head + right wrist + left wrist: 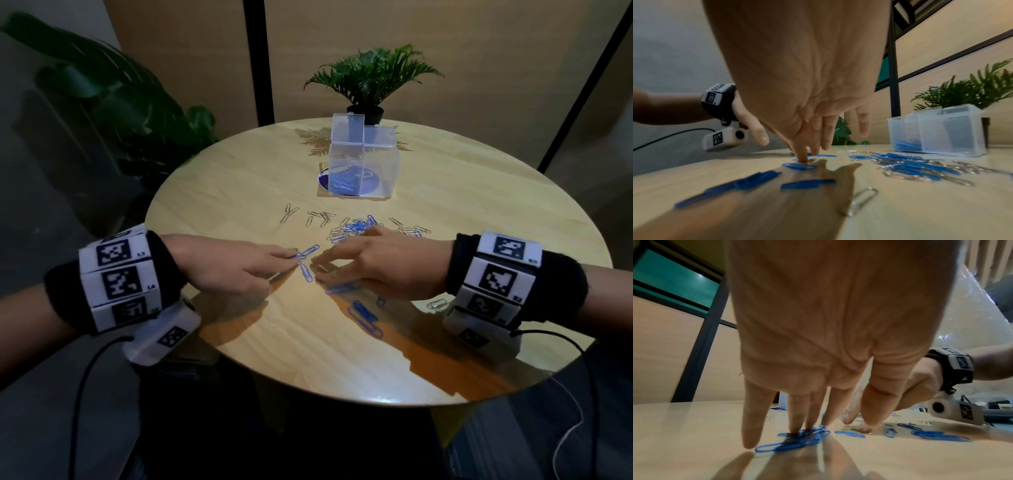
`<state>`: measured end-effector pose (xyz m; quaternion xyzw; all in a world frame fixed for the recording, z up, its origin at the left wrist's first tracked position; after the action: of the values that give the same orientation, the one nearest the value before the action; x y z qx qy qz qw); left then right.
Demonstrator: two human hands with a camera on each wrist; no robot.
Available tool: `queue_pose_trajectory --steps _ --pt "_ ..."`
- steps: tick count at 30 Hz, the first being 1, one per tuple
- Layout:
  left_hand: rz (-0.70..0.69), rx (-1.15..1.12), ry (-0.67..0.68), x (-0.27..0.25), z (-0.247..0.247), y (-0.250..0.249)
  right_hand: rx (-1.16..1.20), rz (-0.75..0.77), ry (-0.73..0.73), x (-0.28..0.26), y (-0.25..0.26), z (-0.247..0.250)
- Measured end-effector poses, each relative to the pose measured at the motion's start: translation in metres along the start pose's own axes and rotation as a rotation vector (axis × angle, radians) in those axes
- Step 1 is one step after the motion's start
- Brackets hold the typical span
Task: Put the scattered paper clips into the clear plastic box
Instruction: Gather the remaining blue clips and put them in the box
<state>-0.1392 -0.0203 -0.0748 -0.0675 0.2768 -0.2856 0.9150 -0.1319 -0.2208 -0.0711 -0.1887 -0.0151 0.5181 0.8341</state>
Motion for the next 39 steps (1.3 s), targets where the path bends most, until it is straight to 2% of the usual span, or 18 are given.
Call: queue_pose_trajectory --steps 3,8,10,12,14,17,19,20,22,24,28,31,35,37,39 --pt "0.029 0.007 -0.062 0.004 0.003 -0.003 0.048 -0.033 0.028 -0.007 -0.009 -0.005" --pt "0.146 0.124 0.042 0.019 -0.013 -0.019 0.022 -0.191 0.025 -0.02 -0.037 -0.007" --pt "0.117 0.154 0.052 0.024 -0.019 -0.033 -0.063 -0.246 0.032 -0.019 -0.047 -0.008" --pt "0.039 0.125 0.048 0.026 -0.02 -0.046 -0.038 -0.259 0.031 -0.012 -0.049 -0.007" --pt "-0.088 0.041 -0.007 0.026 -0.013 -0.057 0.003 -0.229 0.036 -0.004 -0.044 -0.005" --pt "-0.149 -0.029 -0.24 0.018 0.005 -0.056 0.033 -0.164 0.049 0.005 -0.033 -0.003" --pt "-0.099 0.003 -0.409 0.009 0.017 -0.039 0.038 -0.106 0.013 0.005 -0.025 -0.002" --pt "-0.025 0.021 -0.432 0.004 0.021 -0.03 0.057 -0.081 -0.017 0.003 -0.023 0.0" --pt "0.144 0.023 -0.357 -0.003 0.021 -0.012 0.167 -0.021 -0.097 -0.004 -0.018 0.004" --pt "0.223 -0.019 -0.283 -0.002 0.015 -0.003 0.339 0.005 -0.134 -0.018 -0.013 0.007" --pt "0.149 -0.224 -0.318 0.015 0.004 -0.013 0.516 -0.117 -0.05 -0.029 0.007 0.002" --pt "0.065 -0.241 -0.313 0.032 0.003 -0.032 0.584 -0.191 -0.022 -0.015 0.013 -0.004" --pt "0.005 -0.269 -0.386 0.042 0.006 -0.045 0.508 -0.294 -0.024 -0.004 0.002 0.006" --pt "0.001 -0.203 -0.432 0.04 0.012 -0.041 0.459 -0.385 -0.036 -0.013 -0.007 0.015" --pt "0.027 -0.104 -0.428 0.036 0.017 -0.036 0.366 -0.452 0.024 -0.024 -0.011 0.016"
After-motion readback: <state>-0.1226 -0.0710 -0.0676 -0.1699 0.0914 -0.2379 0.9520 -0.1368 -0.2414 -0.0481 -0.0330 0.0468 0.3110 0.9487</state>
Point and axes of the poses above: each hand's wrist, its own x-axis towards the middle knuckle, its own z-axis out of the back of the hand, y = z × x, the point moved 3 cm from there along x, towards the middle knuckle, and after that the axes turned 7 degrees about -x, right-handed, at the moved point
